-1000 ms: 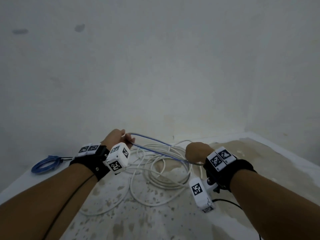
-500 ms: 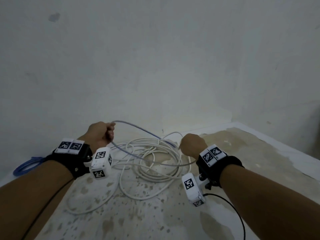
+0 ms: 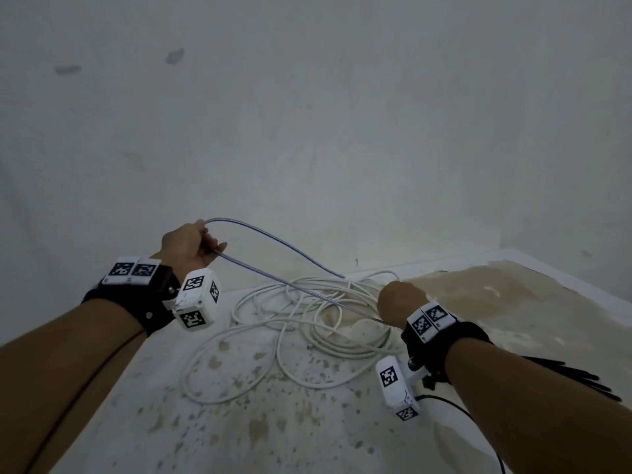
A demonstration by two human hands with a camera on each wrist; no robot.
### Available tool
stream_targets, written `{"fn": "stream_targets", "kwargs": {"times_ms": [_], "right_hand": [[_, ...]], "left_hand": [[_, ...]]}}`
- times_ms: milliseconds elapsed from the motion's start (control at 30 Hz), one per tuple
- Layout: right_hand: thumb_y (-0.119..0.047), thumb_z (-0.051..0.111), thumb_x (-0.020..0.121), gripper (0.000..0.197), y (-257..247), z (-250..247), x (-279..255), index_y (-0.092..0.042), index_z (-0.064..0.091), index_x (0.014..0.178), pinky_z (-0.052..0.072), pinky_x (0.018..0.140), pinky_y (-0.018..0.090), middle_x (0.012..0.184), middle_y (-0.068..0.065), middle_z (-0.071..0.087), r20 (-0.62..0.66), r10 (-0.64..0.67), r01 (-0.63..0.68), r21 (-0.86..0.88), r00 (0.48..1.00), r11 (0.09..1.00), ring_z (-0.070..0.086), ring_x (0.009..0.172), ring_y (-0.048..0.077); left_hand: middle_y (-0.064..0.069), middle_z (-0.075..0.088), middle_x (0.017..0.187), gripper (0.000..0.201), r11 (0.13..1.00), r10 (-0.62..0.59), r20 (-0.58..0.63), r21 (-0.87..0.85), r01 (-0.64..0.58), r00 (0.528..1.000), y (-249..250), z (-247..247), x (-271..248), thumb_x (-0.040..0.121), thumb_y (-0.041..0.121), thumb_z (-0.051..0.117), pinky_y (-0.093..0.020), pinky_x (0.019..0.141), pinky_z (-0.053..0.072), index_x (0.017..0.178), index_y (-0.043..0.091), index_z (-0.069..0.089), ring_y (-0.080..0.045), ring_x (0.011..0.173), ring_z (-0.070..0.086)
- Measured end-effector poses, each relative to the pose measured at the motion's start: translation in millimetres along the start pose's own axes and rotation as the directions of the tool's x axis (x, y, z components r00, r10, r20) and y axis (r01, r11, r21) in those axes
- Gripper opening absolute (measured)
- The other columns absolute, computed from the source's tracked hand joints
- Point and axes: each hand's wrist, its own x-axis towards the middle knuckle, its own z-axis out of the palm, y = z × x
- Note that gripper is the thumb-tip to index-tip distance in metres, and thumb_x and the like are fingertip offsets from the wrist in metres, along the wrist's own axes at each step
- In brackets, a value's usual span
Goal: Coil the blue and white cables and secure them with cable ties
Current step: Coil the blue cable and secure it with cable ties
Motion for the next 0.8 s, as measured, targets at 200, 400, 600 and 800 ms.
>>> {"fn": "stream_targets", "kwargs": {"times_ms": [200, 400, 600, 800], "right_hand": [[-0.015, 0.041, 0.1, 0.03, 21, 7, -3, -0.002, 0.068, 0.102, 0.048, 0.087, 0.031, 0.114, 0.013, 0.067, 0.033, 0.032, -0.033, 0.039, 0.999, 0.999, 0.061, 0.093, 0.025], [-0.031, 0.038, 0.105, 0.05, -4, 3, 8, -0.003, 0.053, 0.066, 0.039, 0.07, 0.03, 0.071, 0.01, 0.058, -0.14, 0.057, 0.023, 0.512, 0.989, 0.859, 0.059, 0.079, 0.029], [-0.033, 0.045, 0.104, 0.037, -33, -34, 13, -0.005, 0.053, 0.081, 0.021, 0.047, 0.027, 0.054, 0.002, 0.029, -0.17, 0.079, 0.154, 0.972, 0.982, 0.18, 0.022, 0.045, 0.016], [-0.031, 0.044, 0.105, 0.036, -49, -51, 16, -0.009, 0.047, 0.077, 0.022, 0.043, 0.025, 0.05, 0.0, 0.027, -0.203, 0.149, 0.209, 0.978, 0.968, -0.023, 0.022, 0.039, 0.013]], "left_hand": [[-0.004, 0.037, 0.063, 0.019, 0.936, -0.003, 0.022, 0.353, -0.005, 1.0, -1, -8, 0, 0.102, 0.009, 0.044, -0.02, 0.042, 0.044, 0.095, 0.002, 0.061, -0.012, 0.049, 0.032], [-0.006, 0.046, 0.073, 0.026, 0.698, -0.06, 0.259, 0.702, -0.145, 0.964, -18, -2, -19, 0.101, 0.024, 0.05, -0.023, 0.049, 0.036, 0.111, 0.005, 0.065, -0.016, 0.056, 0.035], [-0.004, 0.052, 0.078, 0.023, 0.677, 0.324, 0.364, 0.555, -0.483, 0.873, -1, 30, -10, 0.102, 0.026, 0.047, -0.023, 0.054, 0.036, 0.113, 0.018, 0.066, -0.014, 0.064, 0.044], [-0.02, 0.02, 0.158, 0.072, 0.551, 0.147, 0.248, 0.783, -0.287, 0.958, -11, 38, 16, 0.1, 0.041, 0.048, -0.041, 0.115, 0.028, 0.153, 0.004, 0.017, -0.034, 0.143, 0.026]]}}
